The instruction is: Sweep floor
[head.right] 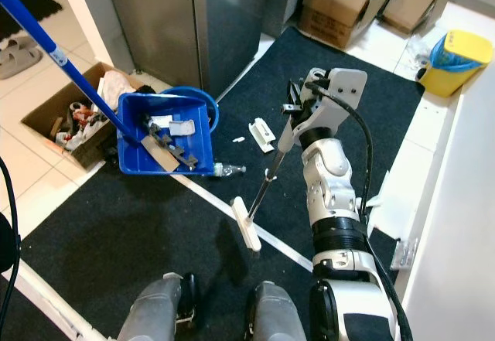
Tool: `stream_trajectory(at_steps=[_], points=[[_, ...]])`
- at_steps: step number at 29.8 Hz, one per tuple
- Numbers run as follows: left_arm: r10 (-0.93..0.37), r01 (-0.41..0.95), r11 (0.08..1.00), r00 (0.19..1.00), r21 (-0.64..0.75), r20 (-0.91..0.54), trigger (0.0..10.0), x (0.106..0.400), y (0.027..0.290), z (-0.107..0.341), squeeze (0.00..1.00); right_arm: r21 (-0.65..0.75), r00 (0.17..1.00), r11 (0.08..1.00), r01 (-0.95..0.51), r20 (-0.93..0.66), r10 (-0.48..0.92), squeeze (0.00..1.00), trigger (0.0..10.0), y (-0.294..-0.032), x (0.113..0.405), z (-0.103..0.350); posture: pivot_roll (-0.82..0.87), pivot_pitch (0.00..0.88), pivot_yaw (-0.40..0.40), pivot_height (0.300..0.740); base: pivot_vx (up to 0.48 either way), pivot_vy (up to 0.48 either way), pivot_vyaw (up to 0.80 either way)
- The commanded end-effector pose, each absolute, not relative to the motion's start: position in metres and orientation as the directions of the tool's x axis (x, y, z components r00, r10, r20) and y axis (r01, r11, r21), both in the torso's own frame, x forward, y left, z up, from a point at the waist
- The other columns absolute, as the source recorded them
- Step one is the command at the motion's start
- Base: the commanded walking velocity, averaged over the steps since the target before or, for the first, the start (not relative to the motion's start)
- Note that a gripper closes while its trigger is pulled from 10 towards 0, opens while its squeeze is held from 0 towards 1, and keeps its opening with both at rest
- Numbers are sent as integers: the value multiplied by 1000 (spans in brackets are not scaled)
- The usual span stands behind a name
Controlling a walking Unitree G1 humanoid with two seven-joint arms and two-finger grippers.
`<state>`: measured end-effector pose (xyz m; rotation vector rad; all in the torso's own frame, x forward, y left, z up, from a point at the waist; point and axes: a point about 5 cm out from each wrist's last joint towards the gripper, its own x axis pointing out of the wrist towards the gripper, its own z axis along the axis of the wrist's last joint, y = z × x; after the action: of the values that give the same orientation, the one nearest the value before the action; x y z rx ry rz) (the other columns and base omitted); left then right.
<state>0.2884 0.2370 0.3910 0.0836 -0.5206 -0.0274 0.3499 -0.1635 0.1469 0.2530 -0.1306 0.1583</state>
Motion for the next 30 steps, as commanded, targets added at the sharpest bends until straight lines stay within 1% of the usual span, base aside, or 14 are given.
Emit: stream_trajectory(at_steps=[1,30], points=[[-52,-23,992,825,125,563,10000,278,239,407,0,238,980,957,-167,144,135,0,10000,-164,349,145,65,76,-6,740,480,0,0],[-66,-7,992,831,129,552,10000,282,235,403,0,234,982,959,-161,137,132,0,10000,-166,350,142,59,70,-3,740,478,0,0]])
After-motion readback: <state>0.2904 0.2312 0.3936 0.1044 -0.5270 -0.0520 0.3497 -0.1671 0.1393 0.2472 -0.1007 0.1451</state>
